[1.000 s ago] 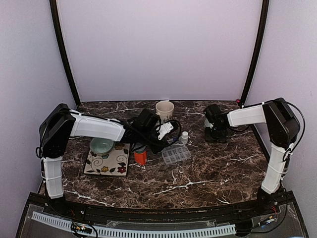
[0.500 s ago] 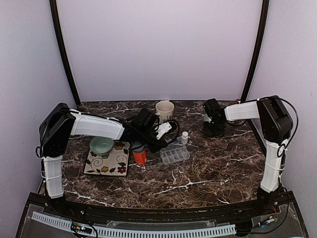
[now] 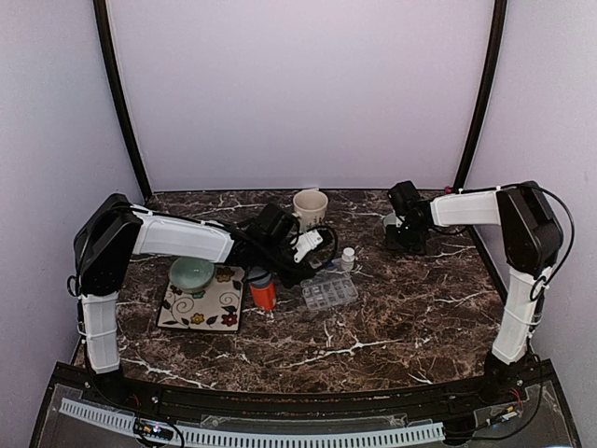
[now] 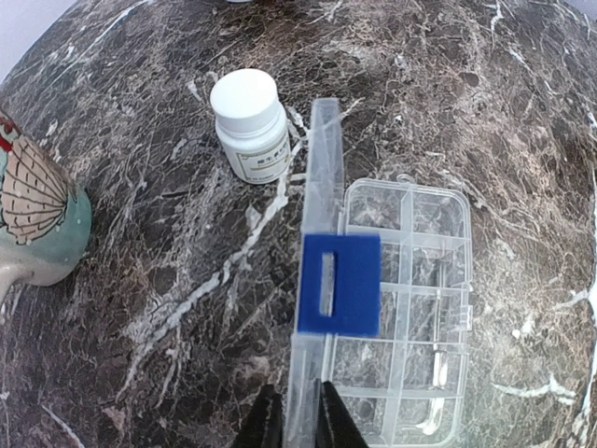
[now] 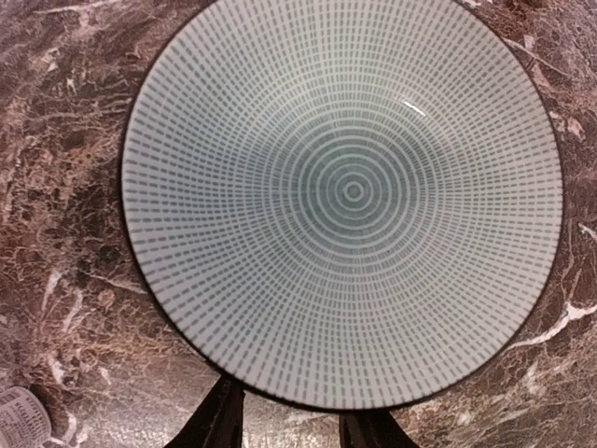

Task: Sort the pills into containers
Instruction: Place the pill container at the center of the board.

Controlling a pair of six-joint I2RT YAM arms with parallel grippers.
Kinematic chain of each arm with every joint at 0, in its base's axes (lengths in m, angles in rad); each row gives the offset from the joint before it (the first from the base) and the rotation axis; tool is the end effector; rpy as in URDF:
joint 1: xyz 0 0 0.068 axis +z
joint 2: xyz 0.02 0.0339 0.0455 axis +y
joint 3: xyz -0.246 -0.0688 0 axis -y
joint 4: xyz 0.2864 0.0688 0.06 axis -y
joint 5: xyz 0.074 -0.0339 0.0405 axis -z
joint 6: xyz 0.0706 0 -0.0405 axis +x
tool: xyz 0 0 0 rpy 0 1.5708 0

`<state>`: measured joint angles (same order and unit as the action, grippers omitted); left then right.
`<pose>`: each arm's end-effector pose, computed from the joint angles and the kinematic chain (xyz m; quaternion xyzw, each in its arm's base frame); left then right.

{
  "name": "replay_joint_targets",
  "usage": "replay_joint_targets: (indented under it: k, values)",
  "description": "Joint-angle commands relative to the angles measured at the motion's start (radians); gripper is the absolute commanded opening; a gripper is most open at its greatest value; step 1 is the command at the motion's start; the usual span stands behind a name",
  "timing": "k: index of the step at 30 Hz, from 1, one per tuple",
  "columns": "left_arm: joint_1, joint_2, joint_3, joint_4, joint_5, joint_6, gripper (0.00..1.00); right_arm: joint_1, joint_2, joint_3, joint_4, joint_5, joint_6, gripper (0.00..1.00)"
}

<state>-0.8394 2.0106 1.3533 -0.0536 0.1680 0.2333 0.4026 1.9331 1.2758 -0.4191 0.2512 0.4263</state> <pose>0.3231 -0.3777 0.1149 0.4929 0.7607 -0.1967 0.3737 0.4100 0.1555 0.0907 0.0420 0.9615 -0.0134 0.2711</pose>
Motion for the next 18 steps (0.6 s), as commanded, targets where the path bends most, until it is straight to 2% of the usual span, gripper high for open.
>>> replay_joint_targets:
  k: [1, 11, 18]
  values:
    - [0.007, -0.015, 0.007, -0.036, -0.001, 0.002, 0.17, 0.000, -0.071, -0.033, 0.010, -0.020, 0.006, 0.36]
    - [0.007, -0.026, 0.006, -0.051, -0.027, -0.021, 0.41, 0.036, -0.121, -0.072, 0.016, -0.036, 0.010, 0.37]
    - [0.006, -0.043, 0.008, -0.046, -0.067, -0.027, 0.43, 0.074, -0.154, -0.077, 0.010, -0.040, 0.027, 0.38]
